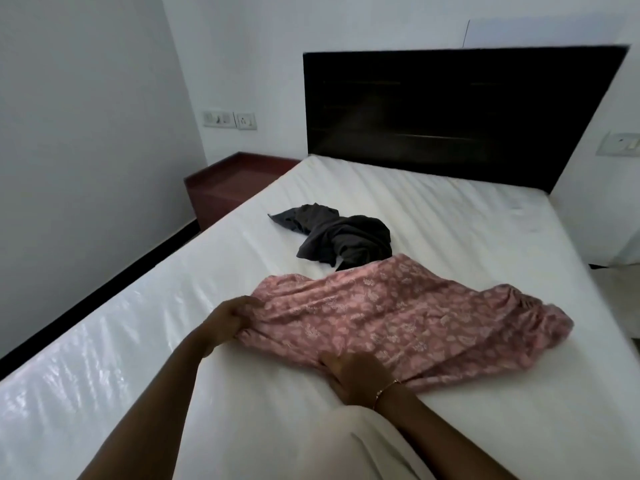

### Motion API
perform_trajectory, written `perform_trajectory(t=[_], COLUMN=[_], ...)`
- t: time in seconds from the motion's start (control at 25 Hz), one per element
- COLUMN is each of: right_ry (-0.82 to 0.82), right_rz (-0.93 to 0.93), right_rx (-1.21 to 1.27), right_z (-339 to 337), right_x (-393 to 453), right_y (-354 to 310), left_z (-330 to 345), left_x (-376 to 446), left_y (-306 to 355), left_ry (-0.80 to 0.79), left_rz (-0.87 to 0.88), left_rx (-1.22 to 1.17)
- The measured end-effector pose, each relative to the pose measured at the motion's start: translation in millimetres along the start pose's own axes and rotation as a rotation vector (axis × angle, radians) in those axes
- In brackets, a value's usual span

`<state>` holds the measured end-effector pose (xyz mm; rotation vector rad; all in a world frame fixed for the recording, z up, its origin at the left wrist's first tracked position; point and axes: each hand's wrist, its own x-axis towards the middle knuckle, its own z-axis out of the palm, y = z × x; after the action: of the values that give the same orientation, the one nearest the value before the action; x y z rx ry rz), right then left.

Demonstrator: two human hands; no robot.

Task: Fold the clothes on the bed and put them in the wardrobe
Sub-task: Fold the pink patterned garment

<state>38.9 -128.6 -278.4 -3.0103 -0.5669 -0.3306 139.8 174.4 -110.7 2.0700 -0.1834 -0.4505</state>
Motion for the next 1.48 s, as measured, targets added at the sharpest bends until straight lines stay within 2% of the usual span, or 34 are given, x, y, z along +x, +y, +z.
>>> perform_trajectory(t=[0.16,0.28,0.4,0.48,0.56,0.64,0.68,0.72,0.8,0.92,1.0,1.08,1.16,1.24,1.32,1.4,1.48], right_ry=[0.022,0.018,0.195,0.277,0.332,0.394,0.429,0.432,0.403,0.397,0.487,0.548,0.490,0.442,0.466,0.688,0.950], right_rz=[0.063,0.088,0.030,-0.088,-0.086,0.069,0.166,0.270,0.491,0.724,0.879,1.078,1.267,1.370,1.417,1.388,1.263], right_rx=[-0.075,-0.128,-0.159,-0.099,-0.013,0.023,0.026,0.027,-0.016,-0.162,-0.198,-0.158,-0.056,0.098,0.303,0.649,0.793], right_z=[-6.4,-6.9,-8.8,-7.0,-9.6,-24.7,-32.7,-39.9,-46.0,-41.6,-36.4,-35.5,-37.1,-44.5,-61.0,-91.0,-122.9], right_x=[7.2,-7.8,-5.5,0.2,0.3,-3.1,-7.3,-10.8,-27.4,-75.0,-110.5,-134.0,-147.1,-152.2,-150.3,-138.7,-128.7], right_y=[-9.3,-7.8,-8.6,-15.0,-12.8,1.3,13.8,27.2,67.1,144.3,185.7,199.9,200.5,206.7,217.6,228.3,230.5], left_z=[3.6,8.3,4.4,8.4,24.4,56.2,80.1,104.9,158.4,238.6,286.1,318.2,339.1,346.6,350.3,353.8,354.4], left_x=[16.3,20.4,20.2,16.5,14.2,18.1,20.6,22.7,32.8,54.9,61.0,58.1,61.2,65.4,63.5,50.7,38.4], left_y=[-18.8,-31.8,-40.4,-40.4,-18.1,26.8,53.9,82.4,129.8,156.5,156.4,145.9,142.6,148.9,157.9,167.5,183.7], left_ry=[0.349,0.454,0.545,0.596,0.639,0.603,0.539,0.458,0.276,-0.145,-0.256,-0.232,-0.159,-0.069,-0.051,-0.024,0.040], left_rz=[-0.007,0.026,-0.035,-0.129,-0.109,0.140,0.270,0.326,0.326,0.301,0.260,0.288,0.387,0.381,0.357,0.388,0.469], left_rx=[0.114,0.316,0.473,0.750,0.900,0.856,0.796,0.706,0.564,0.678,0.744,0.828,0.895,0.876,0.852,0.759,0.593])
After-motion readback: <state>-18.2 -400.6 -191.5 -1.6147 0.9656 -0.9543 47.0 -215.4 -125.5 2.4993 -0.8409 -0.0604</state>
